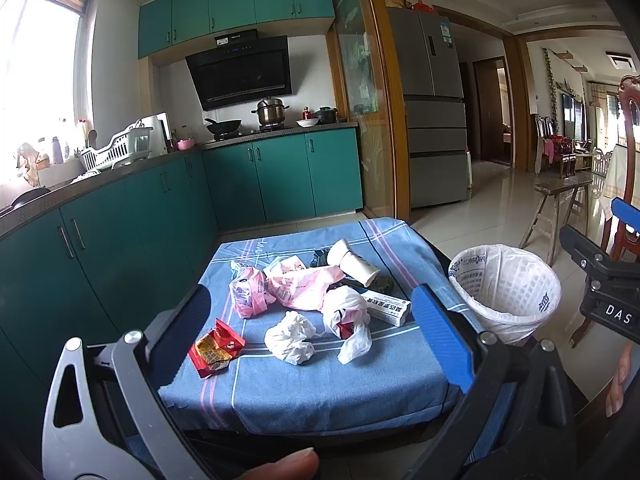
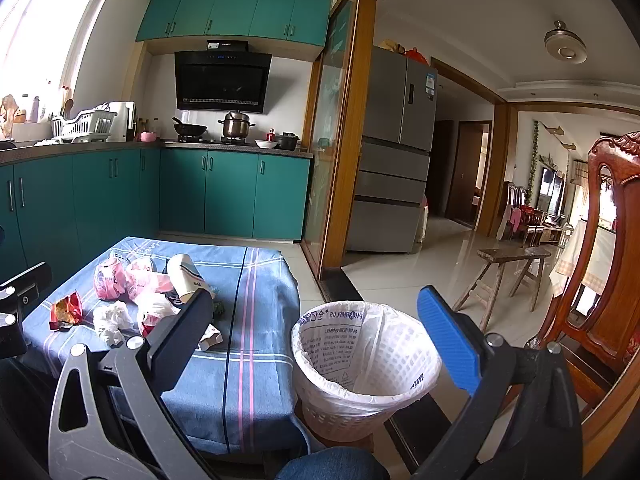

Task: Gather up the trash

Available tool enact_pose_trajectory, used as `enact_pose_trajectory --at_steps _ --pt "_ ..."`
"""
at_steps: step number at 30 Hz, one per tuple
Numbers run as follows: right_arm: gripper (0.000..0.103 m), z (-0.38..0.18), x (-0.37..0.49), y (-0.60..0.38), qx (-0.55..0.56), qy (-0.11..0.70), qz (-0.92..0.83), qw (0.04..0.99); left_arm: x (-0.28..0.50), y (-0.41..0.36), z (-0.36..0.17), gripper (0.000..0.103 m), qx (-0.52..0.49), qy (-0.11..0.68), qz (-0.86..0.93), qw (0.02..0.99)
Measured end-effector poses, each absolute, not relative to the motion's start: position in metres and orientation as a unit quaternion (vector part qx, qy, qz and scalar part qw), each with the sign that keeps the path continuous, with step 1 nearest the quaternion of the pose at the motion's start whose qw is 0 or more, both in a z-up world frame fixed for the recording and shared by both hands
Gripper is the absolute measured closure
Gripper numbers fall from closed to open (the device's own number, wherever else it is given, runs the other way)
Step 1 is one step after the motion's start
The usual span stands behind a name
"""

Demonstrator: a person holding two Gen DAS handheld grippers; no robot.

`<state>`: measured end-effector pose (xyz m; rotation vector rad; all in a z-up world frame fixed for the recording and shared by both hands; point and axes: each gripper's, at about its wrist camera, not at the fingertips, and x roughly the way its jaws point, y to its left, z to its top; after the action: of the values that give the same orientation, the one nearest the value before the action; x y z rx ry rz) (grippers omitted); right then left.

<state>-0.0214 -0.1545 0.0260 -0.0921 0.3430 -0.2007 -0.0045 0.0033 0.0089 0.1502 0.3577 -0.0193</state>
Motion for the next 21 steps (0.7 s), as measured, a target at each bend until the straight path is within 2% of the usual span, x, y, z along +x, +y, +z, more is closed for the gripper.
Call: enact_pose_trajectory --at_steps 21 --pt "0.003 0.0257 -0.0247 -0.1537 -0.046 0.169 -0.099 0.980 -0.0052 0.0029 0.0095 0.003 0.074 0.176 -0.009 0.982"
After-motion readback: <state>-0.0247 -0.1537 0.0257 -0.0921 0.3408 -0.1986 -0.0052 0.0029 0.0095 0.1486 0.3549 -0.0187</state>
